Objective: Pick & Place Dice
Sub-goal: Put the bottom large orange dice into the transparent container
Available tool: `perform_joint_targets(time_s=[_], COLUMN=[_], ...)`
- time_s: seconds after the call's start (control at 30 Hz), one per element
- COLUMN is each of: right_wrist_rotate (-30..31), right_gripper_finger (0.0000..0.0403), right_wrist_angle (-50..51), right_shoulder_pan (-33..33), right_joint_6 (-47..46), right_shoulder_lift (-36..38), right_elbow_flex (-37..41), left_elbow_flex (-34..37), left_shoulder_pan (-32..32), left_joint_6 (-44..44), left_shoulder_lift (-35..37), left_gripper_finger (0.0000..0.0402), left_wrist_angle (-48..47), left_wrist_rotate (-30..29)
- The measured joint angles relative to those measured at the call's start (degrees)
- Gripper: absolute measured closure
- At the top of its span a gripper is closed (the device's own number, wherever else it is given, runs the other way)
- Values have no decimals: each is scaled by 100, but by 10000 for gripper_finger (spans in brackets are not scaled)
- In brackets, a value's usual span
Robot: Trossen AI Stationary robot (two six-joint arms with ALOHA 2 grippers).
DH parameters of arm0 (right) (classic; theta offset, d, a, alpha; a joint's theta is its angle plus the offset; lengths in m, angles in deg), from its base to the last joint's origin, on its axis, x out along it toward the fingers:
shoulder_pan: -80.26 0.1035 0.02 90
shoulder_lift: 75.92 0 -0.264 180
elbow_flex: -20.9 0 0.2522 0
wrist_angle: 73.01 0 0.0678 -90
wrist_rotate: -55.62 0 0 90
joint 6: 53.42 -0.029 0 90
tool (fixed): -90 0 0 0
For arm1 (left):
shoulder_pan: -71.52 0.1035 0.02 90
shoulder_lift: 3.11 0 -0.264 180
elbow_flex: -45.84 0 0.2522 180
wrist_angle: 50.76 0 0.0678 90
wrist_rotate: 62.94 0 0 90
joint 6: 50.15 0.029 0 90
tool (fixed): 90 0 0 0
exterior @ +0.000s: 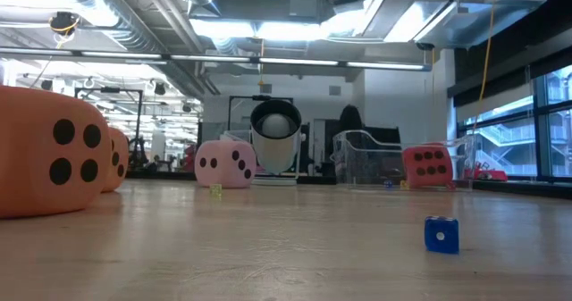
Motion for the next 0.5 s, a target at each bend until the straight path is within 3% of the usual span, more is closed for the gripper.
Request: perform_joint_targets(time_s=[0.17, 0.27, 0.37, 0.5], right_wrist_rotate=[-1, -3, -3, -3], right_gripper_finger=[398, 398, 398, 398], right_wrist_angle=[56, 58, 66, 90], right_shoulder_pan=[29, 79, 135, 188], right_joint_6=[2, 2, 1, 2], right_shoulder_lift=[0, 0, 0, 0], right_elbow_flex=[0, 0, 0, 0], left_elbow_flex=[0, 0, 0, 0], left_shoulder_pan=[-124, -145, -124, -143], left_joint_6=[-161, -779, -1212, -1553], left_shoulder_lift=[-192, -292, -267, -85], left_gripper_finger=[163, 178, 229, 331], left_wrist_angle=[-72, -647, -1332, -1778], left_wrist_rotate=[151, 132, 7, 40])
